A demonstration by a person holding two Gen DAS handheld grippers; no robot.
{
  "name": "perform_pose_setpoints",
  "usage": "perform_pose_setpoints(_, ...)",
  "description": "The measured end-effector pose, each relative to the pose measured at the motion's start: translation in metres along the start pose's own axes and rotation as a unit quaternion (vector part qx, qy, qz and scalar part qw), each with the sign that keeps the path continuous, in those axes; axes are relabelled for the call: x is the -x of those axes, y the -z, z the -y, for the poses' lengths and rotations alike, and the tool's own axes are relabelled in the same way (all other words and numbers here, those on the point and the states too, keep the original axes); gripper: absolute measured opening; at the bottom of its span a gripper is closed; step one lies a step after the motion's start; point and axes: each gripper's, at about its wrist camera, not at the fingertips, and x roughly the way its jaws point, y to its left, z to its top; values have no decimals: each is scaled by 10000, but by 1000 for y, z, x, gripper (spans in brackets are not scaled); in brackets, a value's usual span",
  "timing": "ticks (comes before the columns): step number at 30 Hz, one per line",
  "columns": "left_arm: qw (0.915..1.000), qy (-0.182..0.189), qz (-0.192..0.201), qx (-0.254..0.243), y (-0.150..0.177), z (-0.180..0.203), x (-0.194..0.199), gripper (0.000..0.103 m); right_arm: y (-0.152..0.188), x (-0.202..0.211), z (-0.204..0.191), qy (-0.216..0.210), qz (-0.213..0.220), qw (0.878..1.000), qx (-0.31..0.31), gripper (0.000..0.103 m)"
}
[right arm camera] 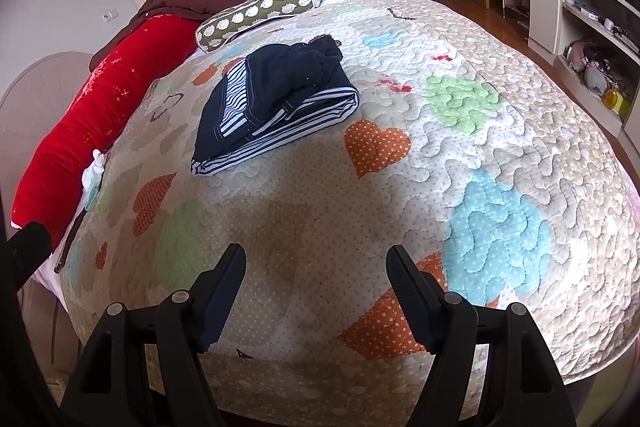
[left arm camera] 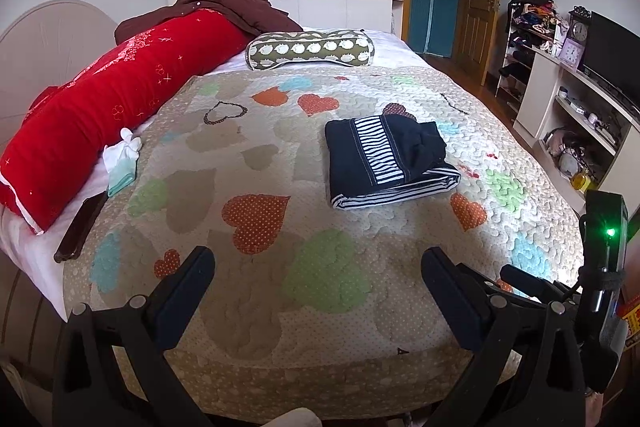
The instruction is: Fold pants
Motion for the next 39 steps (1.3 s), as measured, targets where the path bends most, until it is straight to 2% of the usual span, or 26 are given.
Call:
perform_pose_setpoints(30,9995,184,-266,8,5,1,-11,103,-3,6,9,97,153,9998,-115,78)
perform_pose_setpoints(39,9995,215,-243,-40,6,3,-11,103,-3,7,9,114,178,9997,-115,78)
